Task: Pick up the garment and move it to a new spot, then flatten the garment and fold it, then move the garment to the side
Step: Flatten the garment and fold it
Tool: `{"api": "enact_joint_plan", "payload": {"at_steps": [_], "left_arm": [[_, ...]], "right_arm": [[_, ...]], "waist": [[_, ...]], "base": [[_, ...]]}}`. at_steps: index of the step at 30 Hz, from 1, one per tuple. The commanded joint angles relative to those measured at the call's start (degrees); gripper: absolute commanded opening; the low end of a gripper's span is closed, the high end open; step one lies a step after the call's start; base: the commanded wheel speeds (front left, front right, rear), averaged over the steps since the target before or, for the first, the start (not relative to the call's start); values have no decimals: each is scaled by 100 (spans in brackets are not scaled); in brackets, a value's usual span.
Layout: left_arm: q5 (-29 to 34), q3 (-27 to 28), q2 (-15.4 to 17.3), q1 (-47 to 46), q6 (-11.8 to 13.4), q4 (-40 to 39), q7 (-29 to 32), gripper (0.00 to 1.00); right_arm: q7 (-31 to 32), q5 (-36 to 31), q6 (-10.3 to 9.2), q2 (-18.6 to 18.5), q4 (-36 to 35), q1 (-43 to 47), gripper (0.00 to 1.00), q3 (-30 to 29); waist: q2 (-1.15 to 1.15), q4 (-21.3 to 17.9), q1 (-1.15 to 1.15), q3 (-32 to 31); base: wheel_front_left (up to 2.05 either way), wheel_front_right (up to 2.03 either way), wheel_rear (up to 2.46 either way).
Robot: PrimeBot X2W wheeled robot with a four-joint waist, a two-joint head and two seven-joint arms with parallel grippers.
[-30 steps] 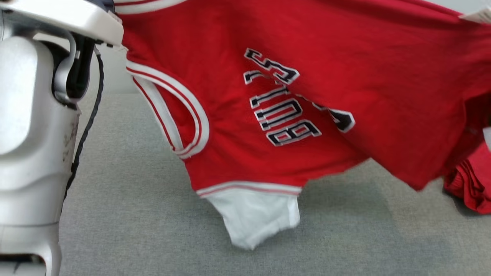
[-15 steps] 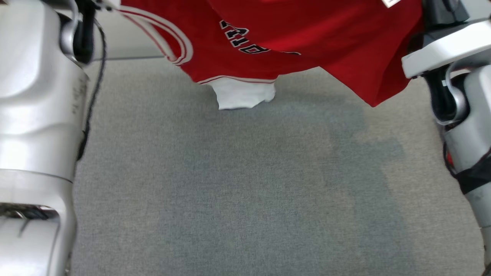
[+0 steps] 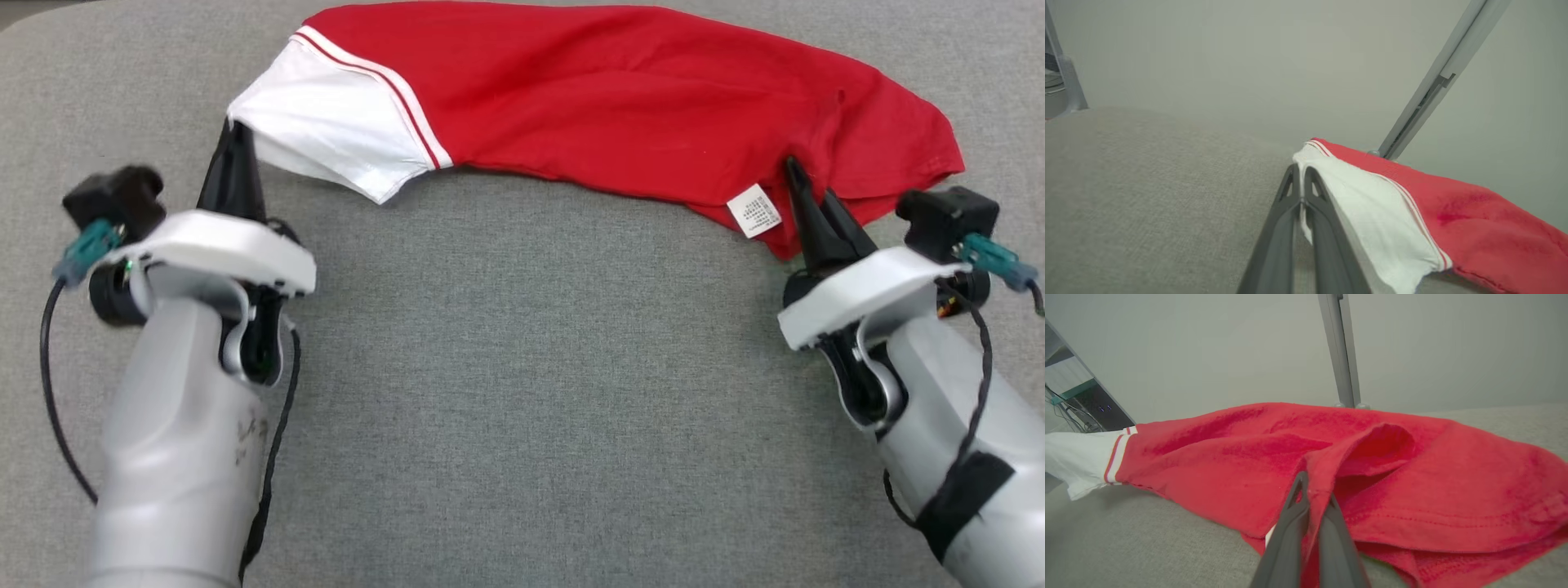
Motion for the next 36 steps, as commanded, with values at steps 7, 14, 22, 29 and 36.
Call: {"api": "enact_joint_plan", "payload": {"at_steps": [7, 14, 22, 29, 36], "left_arm": [[337, 519, 7, 1669, 91, -1304, -6, 0], [400, 670, 7, 3183, 279, -2160, 2, 0], [233, 685, 3, 4872, 639, -3357, 835, 0], [239, 592, 49, 5938, 970, -4757, 1743, 0], [269, 541, 133, 6095, 1071, -5448, 2092, 0]], "right_arm": [[-39, -147, -2, -301, -1486, 1580, 0, -392], [-39, -459, -2, -508, -2500, 3086, 0, -780], [-41, -789, -2, -567, -3175, 4585, 0, -1068], [-40, -861, -2, -452, -3505, 5630, 0, -1347], [-40, -904, -2, -323, -3635, 5736, 0, -1345]], "waist": [[0, -36, 0, -144], [0, -2, 0, -541], [0, 140, 0, -1187], [0, 291, 0, -1550], [0, 98, 0, -1588]], "base": [[0, 0, 0], [0, 0, 0], [0, 0, 0], [0, 0, 0], [0, 0, 0]]}}
